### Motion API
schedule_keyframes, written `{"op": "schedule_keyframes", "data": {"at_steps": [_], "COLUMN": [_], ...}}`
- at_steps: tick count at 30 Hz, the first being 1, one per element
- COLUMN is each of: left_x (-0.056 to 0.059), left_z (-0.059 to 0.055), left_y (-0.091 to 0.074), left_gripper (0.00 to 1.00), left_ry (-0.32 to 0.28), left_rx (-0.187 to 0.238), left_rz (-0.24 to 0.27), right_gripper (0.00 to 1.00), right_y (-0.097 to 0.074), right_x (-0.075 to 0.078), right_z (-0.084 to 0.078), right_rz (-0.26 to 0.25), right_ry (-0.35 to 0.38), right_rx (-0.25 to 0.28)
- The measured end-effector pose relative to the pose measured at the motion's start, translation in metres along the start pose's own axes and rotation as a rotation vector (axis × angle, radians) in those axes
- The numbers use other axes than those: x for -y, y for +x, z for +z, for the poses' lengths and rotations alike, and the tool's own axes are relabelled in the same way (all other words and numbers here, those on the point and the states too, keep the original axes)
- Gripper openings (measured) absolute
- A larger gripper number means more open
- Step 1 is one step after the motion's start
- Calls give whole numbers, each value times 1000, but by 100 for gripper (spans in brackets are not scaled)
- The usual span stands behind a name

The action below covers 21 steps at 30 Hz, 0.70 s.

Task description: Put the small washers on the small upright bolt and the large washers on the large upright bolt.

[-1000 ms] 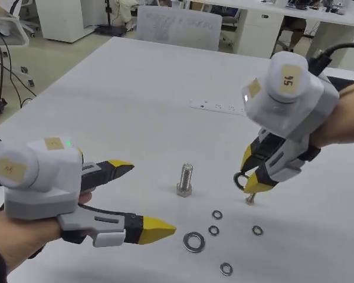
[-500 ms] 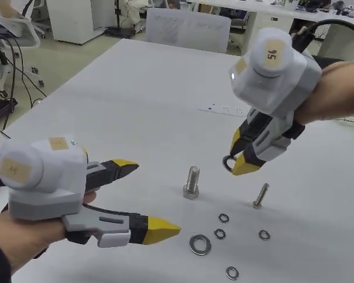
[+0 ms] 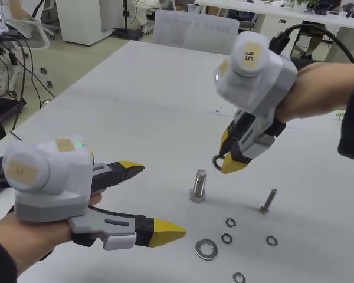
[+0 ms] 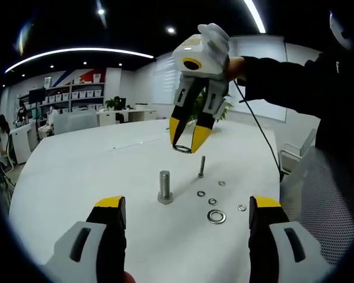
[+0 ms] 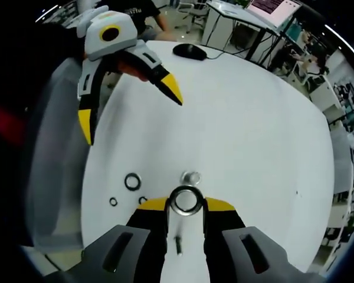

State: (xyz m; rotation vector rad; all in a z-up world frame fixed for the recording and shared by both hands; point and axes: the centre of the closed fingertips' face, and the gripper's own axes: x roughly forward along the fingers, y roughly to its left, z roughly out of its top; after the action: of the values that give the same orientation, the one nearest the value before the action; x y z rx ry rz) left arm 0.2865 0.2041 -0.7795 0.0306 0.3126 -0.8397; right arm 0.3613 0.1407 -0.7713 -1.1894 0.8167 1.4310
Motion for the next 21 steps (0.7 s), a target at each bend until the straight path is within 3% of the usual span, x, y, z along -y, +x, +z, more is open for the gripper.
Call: {"op": "schedule_keyframes", "data": {"at_steps": [11,21], "left_x": [-1,-2], "left_z": [1,0], "left_y": [-1,-1], "left_gripper": [86,85], "left_ry": [-4,-4], "left_rx": [5,2], "left_rz": [6,10], "right_gripper": [22,22], "right_y": [16,32], "right_x": [10,8], "right_z": [9,12], "right_rz": [26,57], "right_ry": [-7,-21], "right_rx": [-13,-38]}}
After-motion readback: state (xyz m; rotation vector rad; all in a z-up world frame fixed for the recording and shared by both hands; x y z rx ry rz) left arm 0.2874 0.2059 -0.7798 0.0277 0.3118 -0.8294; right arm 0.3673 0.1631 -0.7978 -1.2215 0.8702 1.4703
